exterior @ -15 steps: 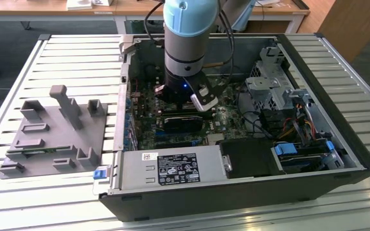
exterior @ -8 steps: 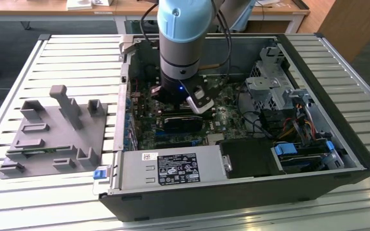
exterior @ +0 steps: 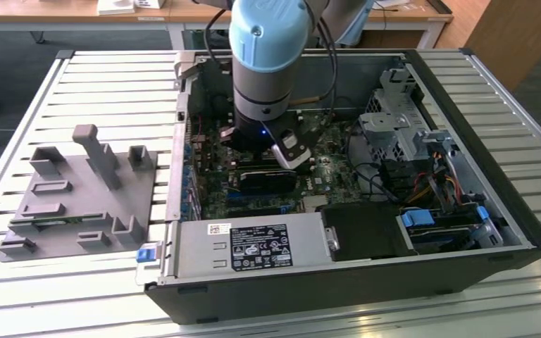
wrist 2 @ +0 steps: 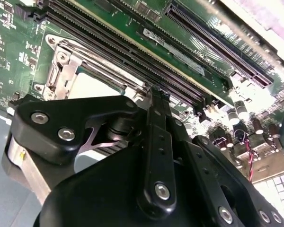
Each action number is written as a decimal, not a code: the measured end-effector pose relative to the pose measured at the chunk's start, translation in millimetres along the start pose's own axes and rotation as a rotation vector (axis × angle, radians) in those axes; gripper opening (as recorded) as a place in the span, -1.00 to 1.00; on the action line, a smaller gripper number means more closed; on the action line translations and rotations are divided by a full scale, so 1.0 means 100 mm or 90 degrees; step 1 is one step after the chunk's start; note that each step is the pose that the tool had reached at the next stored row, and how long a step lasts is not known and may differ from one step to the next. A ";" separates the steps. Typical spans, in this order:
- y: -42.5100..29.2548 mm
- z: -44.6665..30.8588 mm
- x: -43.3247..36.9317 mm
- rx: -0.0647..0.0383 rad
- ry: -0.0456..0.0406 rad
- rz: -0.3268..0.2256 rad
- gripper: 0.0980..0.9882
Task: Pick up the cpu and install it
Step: 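Install the second cpu locking lever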
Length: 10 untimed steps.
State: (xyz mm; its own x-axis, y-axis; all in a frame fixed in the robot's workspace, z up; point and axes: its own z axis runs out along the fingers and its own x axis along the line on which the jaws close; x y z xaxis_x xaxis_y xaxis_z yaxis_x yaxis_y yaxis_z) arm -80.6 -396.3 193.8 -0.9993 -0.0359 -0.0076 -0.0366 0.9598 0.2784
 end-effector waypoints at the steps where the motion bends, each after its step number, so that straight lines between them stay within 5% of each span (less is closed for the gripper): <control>1: -0.001 0.003 0.006 -0.001 -0.0001 0.000 -0.98; 10: -0.008 0.035 0.060 -0.013 -0.0007 0.000 -0.98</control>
State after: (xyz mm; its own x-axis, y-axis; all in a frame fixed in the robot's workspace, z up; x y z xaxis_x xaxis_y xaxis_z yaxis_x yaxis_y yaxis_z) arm -86.5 -396.3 190.2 -0.9993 -0.0356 -0.0087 -0.0366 0.9539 0.2980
